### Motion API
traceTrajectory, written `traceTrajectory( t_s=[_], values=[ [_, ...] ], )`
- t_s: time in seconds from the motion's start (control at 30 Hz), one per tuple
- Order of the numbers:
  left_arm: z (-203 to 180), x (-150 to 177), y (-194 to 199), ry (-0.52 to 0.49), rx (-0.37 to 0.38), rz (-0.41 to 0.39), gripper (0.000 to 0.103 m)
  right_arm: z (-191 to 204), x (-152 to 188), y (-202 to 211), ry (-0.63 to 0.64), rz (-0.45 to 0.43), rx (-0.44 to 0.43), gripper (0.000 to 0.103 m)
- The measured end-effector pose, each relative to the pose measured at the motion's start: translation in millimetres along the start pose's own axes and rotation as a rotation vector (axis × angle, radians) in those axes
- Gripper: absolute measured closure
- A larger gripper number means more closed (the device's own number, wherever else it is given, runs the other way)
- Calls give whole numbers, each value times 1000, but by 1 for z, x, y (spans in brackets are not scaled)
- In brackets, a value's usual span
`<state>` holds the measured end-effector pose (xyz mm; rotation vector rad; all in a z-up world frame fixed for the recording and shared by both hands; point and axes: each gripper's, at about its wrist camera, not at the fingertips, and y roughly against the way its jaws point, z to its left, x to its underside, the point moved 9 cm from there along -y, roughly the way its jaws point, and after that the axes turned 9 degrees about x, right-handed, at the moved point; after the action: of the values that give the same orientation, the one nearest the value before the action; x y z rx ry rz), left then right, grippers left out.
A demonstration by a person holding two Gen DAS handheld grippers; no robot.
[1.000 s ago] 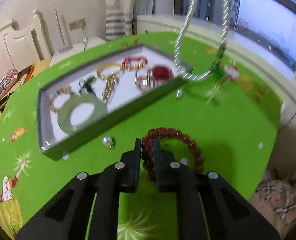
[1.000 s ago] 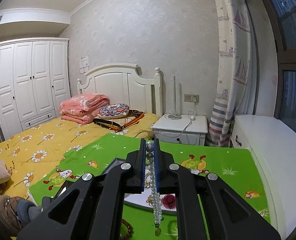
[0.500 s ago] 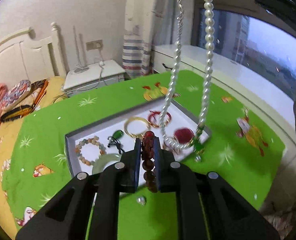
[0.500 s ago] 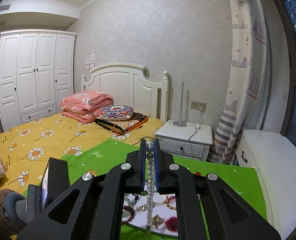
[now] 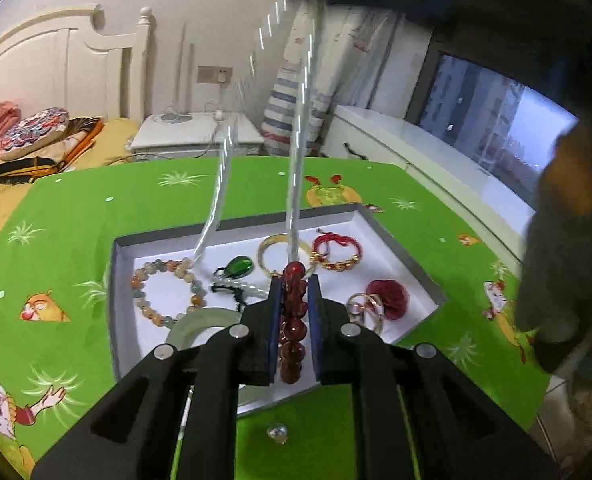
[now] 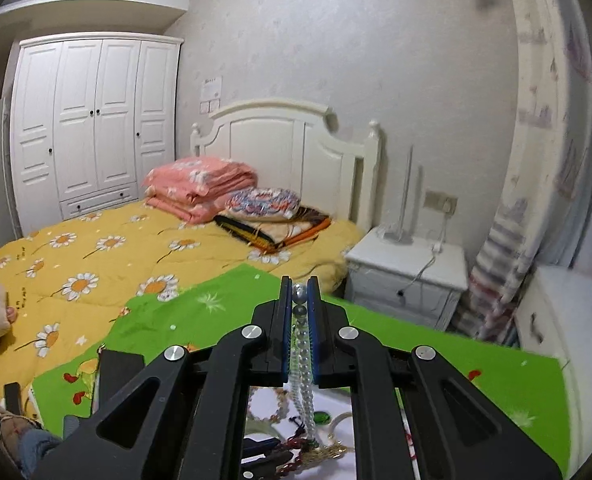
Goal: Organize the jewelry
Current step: 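Lower both items into the tray and open both grippers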
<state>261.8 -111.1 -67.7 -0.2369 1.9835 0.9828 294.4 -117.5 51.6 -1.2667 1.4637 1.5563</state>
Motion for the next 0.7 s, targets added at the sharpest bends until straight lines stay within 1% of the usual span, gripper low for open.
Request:
traceTrajectory(
  t_s=[0.03,0.17,0.27,0.37,0.47,0.57,0.6,0.63,0.67,0.7],
  values=[
    [-1,-2,-1,-3,17,-6,90,-6,10,-5,-12,18,1,94],
    [-4,-6,-7,0,33,-11,90,-44,54,-15,-65,89,37,94],
    [2,-8,-19,48,46,-3,90,-79,92,-21,-98,158,83,94],
    [16,-6,-34,106,15,19,90,-104,121,-26,-113,214,126,94],
    [34,-2,-45,152,-29,47,90,-124,155,-34,-159,287,129,94],
    [47,4,-52,150,-80,80,89,-122,177,-41,-156,343,119,94],
    [51,7,-53,148,-102,88,87,-120,185,-43,-150,361,114,94],
    [56,9,-54,150,-108,96,79,-118,190,-45,-149,376,107,94],
    [58,11,-53,154,-115,99,66,-114,196,-46,-153,393,94,94],
    [59,11,-52,155,-121,95,59,-111,200,-47,-159,407,81,94]
  ],
)
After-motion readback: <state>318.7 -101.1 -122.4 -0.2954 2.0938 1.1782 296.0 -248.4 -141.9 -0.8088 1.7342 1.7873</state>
